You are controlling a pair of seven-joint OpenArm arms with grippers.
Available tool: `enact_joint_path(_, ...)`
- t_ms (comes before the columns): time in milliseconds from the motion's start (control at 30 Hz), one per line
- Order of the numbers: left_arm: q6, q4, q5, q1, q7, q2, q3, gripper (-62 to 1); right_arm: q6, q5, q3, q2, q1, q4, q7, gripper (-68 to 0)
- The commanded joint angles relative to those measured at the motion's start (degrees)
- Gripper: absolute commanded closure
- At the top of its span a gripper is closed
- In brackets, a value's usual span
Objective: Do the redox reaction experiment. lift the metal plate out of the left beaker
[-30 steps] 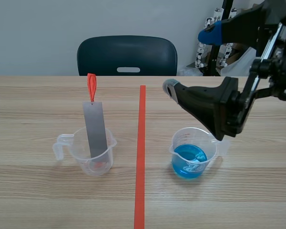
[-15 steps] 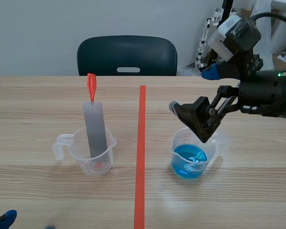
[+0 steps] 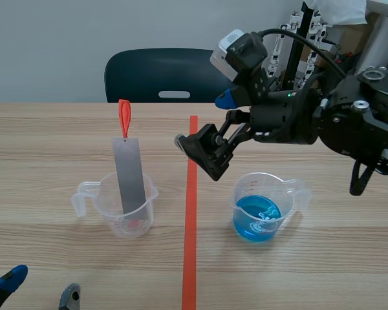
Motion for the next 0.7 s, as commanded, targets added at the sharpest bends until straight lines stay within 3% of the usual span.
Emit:
enact_joint_path(0,-0.09,0.98,-0.37,0.42,-2.62,-0.09,-0.24,-50.8,-0.57,0.42,-0.31,-1.01,2.36,-0.72,1.36,-67.9)
enact_joint_path(267,1.46,0.96,-0.39,0.26,-2.62,-0.11,-0.24,-50.8,-1.01,0.39,-5.84,-5.77,7.93,-7.91,2.49,-67.9)
enact_joint_path(667,1.57,0.96,-0.87,0.13,-2.62,-0.22,-0.26,-50.8,-0.79,0.42,-11.19,-12.33,11.21,-12.66,0.09,-67.9)
